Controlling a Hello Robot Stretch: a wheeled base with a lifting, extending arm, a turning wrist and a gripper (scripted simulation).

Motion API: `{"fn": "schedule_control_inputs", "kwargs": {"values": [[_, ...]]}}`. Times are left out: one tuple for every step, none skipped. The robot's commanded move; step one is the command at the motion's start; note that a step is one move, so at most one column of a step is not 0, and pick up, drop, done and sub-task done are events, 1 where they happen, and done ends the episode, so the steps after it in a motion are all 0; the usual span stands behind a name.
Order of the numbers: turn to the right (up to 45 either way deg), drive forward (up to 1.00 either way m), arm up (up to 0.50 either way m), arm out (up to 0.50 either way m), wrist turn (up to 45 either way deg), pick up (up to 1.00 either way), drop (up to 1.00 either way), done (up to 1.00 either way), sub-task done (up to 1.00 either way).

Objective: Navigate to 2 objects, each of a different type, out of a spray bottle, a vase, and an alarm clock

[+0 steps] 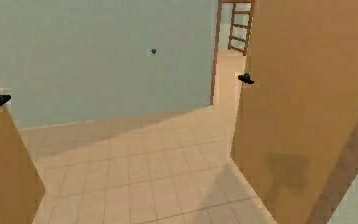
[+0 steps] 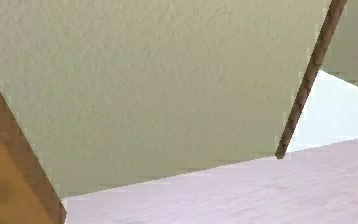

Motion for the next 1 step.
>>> {"fn": "schedule_control_inputs", "kwargs": {"values": [[-6.0, 0.0, 0.0, 0.0, 0.0, 0.0, 0.0, 0.0, 0.0]]}}
